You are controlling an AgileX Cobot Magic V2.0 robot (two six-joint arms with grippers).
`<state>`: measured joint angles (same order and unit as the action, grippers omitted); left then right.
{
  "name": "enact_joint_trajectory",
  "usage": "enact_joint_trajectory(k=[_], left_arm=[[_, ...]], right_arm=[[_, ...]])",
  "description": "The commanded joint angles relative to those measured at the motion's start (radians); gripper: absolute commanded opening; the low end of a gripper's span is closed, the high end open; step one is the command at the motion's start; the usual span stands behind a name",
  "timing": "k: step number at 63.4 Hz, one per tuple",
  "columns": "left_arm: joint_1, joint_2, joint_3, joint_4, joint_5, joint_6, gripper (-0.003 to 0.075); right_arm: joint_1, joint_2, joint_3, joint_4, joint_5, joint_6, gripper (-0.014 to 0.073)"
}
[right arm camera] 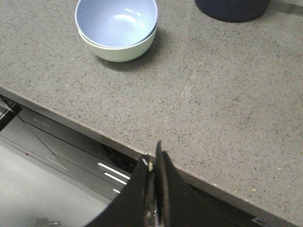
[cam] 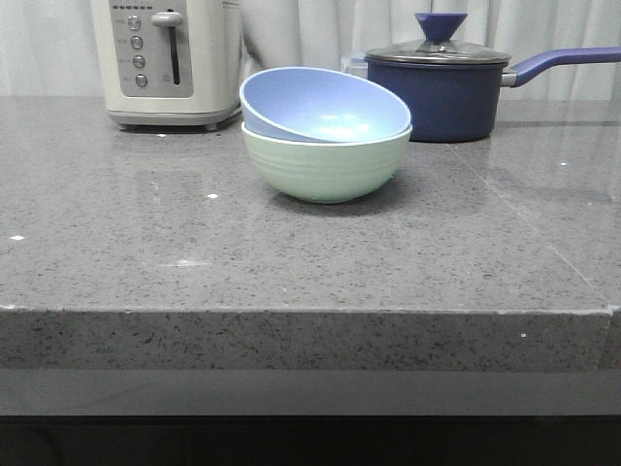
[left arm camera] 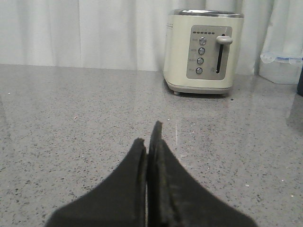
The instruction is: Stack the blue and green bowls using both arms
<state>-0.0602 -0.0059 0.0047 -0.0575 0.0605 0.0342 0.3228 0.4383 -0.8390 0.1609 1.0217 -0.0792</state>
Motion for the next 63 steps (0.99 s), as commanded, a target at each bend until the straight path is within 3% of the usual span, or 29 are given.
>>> enact_joint_trajectory(k=[1, 23, 34, 48, 63], left_arm=[[0.002, -0.016, 0.006, -0.008, -0.084, 0.001, -0.002], [0.002, -0.016, 0.006, -0.008, -0.084, 0.001, -0.002], [0.002, -0.016, 0.006, -0.008, -0.084, 0.001, -0.002], [0.002, -0.016, 0.006, -0.008, -0.084, 0.001, -0.002], [0.002, -0.016, 0.006, -0.008, -0.084, 0.001, -0.002]], right_arm=[[-0.007, 0.008, -0.021, -0.004, -0.066, -0.004, -0.0063], [-0.029, -0.018, 0.018, -0.034, -0.109, -0.004, -0.0063], [-0.182, -0.135, 0.249, -0.046, -0.432, -0.004, -0.0063], [-0.255, -0.336, 0.619, -0.048, -0.856, -0.005, -0.0063], [-0.285, -0.47, 0.809, -0.047, -0.963, -0.005, -0.0063]])
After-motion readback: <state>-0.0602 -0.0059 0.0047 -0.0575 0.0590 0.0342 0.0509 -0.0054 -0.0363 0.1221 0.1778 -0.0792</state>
